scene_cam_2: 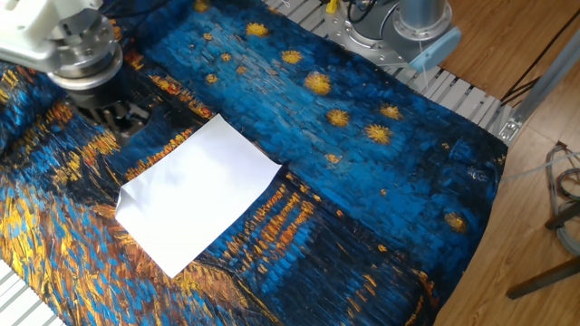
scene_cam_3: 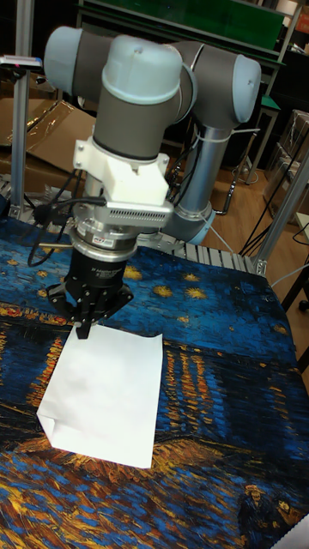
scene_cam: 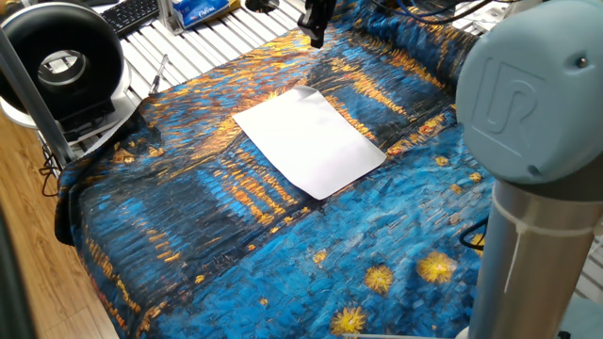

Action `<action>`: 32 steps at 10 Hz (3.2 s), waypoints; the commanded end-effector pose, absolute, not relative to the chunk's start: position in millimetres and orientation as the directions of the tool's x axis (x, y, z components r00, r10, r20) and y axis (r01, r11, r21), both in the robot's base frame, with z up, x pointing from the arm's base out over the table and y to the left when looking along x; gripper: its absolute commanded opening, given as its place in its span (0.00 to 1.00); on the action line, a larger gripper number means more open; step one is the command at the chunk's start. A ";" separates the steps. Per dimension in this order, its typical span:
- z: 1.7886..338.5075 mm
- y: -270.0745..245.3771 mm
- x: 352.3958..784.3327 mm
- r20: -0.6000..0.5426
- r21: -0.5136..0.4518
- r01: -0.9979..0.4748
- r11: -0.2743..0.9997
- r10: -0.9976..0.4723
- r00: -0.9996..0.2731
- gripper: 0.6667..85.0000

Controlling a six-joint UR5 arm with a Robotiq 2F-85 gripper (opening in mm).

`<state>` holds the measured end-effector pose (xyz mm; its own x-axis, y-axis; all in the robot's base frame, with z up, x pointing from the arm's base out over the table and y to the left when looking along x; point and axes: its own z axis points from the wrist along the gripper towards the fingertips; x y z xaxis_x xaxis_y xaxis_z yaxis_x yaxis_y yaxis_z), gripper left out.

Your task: Flip over and spread out the paper that is laid flat on the table

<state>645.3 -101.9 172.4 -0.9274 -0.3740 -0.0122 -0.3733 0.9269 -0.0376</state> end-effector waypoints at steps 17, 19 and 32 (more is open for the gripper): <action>107.9 -115.7 708.8 -0.067 -0.012 -0.349 0.937 -0.349 -0.935 0.21; 100.5 -118.4 711.9 -0.065 -0.017 -0.384 0.923 -0.385 -0.921 0.33; 61.5 -116.2 722.2 -0.121 -0.028 -0.444 0.896 -0.444 -0.888 0.58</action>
<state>721.5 -118.7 65.5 -0.8894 -0.4452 -0.1036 -0.4442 0.8953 -0.0343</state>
